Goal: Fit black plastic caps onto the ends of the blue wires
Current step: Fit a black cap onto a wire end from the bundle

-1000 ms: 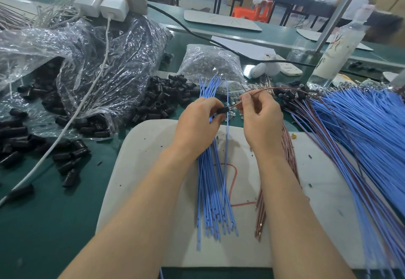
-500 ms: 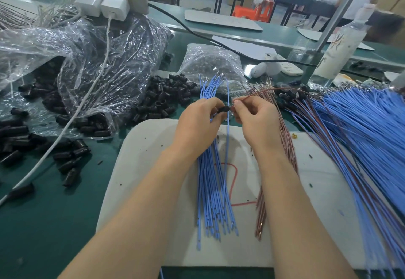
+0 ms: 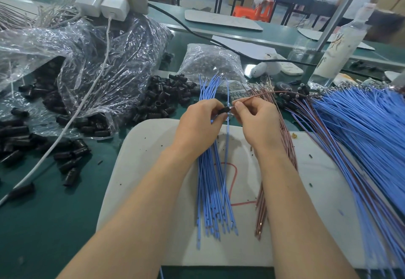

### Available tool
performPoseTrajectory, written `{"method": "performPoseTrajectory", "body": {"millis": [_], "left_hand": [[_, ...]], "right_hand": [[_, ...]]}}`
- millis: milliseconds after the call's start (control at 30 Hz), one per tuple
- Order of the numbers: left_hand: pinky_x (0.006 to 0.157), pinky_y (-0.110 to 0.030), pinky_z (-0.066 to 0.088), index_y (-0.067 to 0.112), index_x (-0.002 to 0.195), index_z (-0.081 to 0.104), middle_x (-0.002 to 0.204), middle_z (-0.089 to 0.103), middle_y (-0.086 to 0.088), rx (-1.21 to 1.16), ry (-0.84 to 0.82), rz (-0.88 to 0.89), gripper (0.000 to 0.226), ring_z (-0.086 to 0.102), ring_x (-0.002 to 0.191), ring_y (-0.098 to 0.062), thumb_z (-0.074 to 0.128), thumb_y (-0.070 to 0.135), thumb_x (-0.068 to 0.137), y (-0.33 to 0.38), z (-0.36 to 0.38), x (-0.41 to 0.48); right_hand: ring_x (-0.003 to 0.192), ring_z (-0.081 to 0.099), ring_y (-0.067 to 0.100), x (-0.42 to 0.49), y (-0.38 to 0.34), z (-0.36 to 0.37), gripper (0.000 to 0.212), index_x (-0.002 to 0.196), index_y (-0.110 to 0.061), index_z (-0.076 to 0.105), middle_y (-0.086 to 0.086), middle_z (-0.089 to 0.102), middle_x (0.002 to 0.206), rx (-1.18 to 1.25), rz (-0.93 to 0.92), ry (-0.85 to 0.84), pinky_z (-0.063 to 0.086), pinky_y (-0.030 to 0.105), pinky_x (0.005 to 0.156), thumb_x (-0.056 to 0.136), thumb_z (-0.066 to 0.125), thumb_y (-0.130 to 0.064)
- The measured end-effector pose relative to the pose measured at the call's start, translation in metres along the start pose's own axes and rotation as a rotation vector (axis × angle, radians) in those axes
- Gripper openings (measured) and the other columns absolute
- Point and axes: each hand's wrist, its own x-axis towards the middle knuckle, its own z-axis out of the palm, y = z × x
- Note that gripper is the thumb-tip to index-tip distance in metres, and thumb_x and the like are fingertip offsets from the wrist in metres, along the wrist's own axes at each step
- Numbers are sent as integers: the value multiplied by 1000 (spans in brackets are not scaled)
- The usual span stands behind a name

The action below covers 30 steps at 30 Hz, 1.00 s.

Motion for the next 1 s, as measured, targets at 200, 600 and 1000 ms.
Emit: {"method": "performPoseTrajectory", "body": {"millis": [200,600,1000], "left_hand": [[82,-35,49,13,99,67,86,66,0,-29,-12,-28,13,59,84,-18,62,20,90,0,0,1],[79,-32,47,15,95,67,85,66,2,-49,-17,-13,9,57,82,-17,64,17,87,0,0,0],[83,-16,49,16,98,62,88,64,7,-194,144,-56,22,62,87,-10,57,-2,87,-2,-5,2]], "right_hand": [[85,68,22,1,0,0,11,86,-17,67,5,71,84,-6,-19,-4,53,45,87,91,59,-12],[81,67,21,0,-1,-1,12,80,-16,68,1,69,76,12,-2,-11,53,44,84,90,62,-19],[83,67,16,-6,-10,1,19,84,-25,62,1,69,84,194,-135,120,54,40,84,94,54,-11]]}}
